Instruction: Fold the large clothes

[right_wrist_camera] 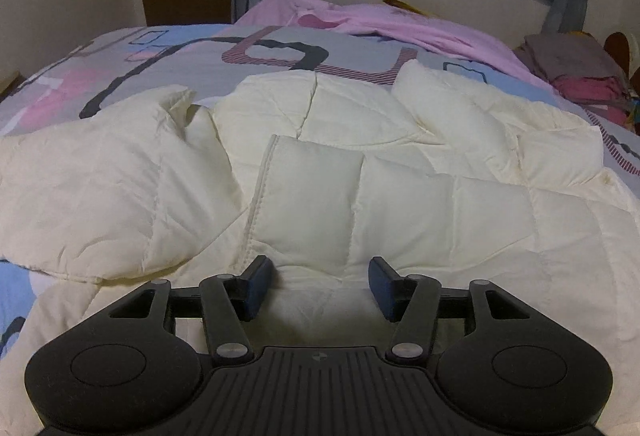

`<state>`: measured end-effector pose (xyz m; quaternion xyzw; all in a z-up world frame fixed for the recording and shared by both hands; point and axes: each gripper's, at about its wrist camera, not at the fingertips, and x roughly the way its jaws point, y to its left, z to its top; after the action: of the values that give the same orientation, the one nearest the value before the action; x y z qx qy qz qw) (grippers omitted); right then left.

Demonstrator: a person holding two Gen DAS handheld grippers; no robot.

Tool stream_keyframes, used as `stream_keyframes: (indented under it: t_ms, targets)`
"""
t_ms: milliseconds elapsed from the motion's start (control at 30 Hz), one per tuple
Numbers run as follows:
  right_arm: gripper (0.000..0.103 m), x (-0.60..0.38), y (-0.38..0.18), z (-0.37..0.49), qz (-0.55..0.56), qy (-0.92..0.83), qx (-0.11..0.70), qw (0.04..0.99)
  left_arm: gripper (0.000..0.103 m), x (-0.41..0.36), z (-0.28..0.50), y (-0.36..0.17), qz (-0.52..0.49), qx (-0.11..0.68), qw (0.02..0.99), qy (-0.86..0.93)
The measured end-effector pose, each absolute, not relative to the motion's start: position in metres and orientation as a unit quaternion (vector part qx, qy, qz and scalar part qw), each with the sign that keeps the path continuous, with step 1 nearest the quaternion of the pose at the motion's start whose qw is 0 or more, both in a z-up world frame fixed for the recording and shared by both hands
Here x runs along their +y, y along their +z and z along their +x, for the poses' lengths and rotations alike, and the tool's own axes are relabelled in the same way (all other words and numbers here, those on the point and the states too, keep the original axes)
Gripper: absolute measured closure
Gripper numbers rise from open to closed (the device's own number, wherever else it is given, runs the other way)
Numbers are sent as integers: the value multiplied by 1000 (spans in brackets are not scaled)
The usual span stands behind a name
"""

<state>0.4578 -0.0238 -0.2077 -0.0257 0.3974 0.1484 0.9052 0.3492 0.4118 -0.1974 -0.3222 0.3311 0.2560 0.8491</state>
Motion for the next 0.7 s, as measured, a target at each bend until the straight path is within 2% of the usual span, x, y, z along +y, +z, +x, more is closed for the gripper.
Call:
stream_keyframes:
  t_ms: [100,233,367,467,567,700]
  targets:
    - [44,-25,-208,457,-20,151,395,906,77,416,349,-199,-333,320,847,265]
    - [44,-24,-207,458,-25,154,394,906,93,415,349,-196,-332,309,851,265]
    - [43,-25,-203,460,-28,158,397,904,96,402,347,-172,-314,287,870,248]
    - [43,-32,-189,453,-14,149,361,920,97,382,349,-143,-286,262,896,215]
    - [43,-33,-201,461,-26,145,406,902,97,350,356,-112,-254,243,921,168]
    - [43,-48,-185,456,18,162,394,905,97,289,369,-77,-194,221,951,97]
